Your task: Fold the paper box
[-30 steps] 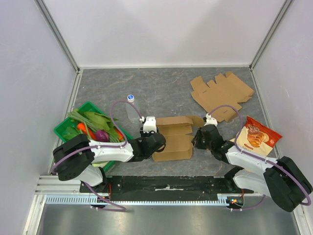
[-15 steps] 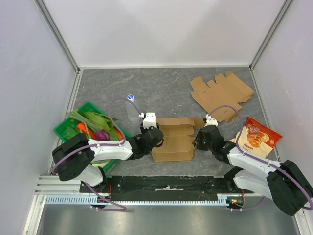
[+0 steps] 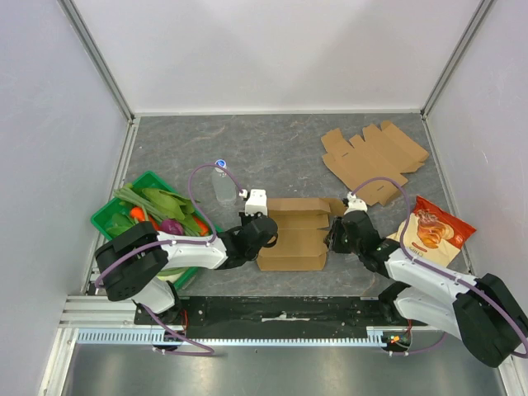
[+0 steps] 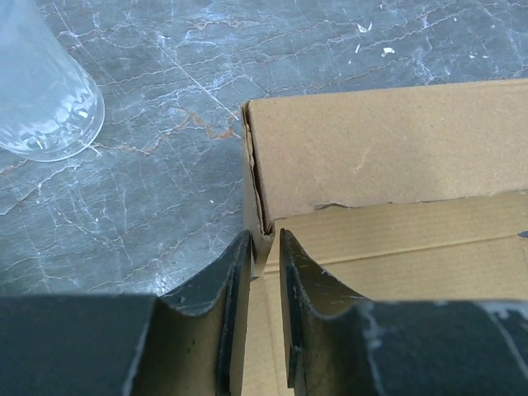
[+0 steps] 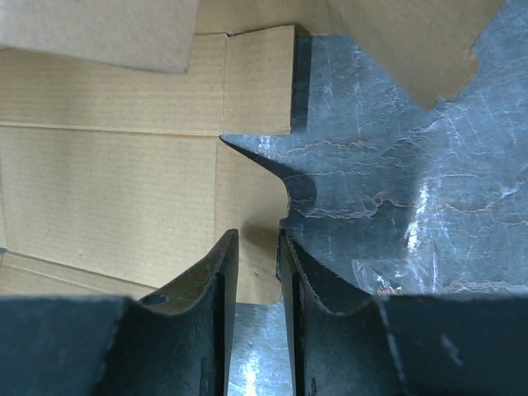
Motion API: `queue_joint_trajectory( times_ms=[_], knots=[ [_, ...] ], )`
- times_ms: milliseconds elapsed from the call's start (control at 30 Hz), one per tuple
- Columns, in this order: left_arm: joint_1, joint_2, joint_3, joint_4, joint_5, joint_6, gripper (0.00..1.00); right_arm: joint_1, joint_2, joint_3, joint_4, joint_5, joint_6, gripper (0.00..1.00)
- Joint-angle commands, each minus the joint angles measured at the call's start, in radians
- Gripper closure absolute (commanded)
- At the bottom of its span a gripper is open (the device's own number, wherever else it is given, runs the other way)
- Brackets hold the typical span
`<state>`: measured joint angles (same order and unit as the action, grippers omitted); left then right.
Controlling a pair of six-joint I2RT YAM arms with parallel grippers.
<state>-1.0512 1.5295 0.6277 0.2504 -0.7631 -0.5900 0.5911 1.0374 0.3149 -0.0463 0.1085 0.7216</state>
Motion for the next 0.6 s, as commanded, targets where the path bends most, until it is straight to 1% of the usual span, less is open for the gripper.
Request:
queue_joint_trajectory(
  times_ms=[0, 67, 267, 400, 467, 500, 533, 567],
  knots=[
    [0.000, 0.014, 0.020, 0.072, -0.094, 0.009, 0.71, -0.007, -0.037, 0.035, 0.003, -0.007, -0.007, 0.66],
    [0.000, 0.020, 0.009, 0.114, -0.104, 0.022, 0.67, -0.010, -0.048, 0.039, 0.003, -0.010, -0.011, 0.65],
    [-0.001, 0.047, 0.000, 0.202, -0.102, 0.076, 0.65, -0.014, -0.094, 0.064, -0.036, -0.006, -0.013, 0.64],
    [-0.003, 0.055, 0.000, 0.213, -0.100, 0.087, 0.74, -0.037, -0.131, 0.111, -0.124, 0.046, -0.048, 0.62],
    [-0.001, 0.055, -0.005, 0.230, -0.102, 0.094, 0.81, -0.072, -0.135, 0.130, -0.124, 0.025, -0.057, 0.61],
    [-0.001, 0.054, -0.006, 0.230, -0.105, 0.096, 0.85, -0.080, -0.131, 0.135, -0.115, 0.014, -0.069, 0.61],
    [-0.001, 0.052, -0.009, 0.231, -0.111, 0.094, 0.92, -0.086, -0.120, 0.142, -0.106, 0.008, -0.077, 0.61],
    [-0.001, 0.052, -0.010, 0.231, -0.117, 0.090, 0.95, -0.089, -0.114, 0.147, -0.099, 0.017, -0.089, 0.61]
  ],
)
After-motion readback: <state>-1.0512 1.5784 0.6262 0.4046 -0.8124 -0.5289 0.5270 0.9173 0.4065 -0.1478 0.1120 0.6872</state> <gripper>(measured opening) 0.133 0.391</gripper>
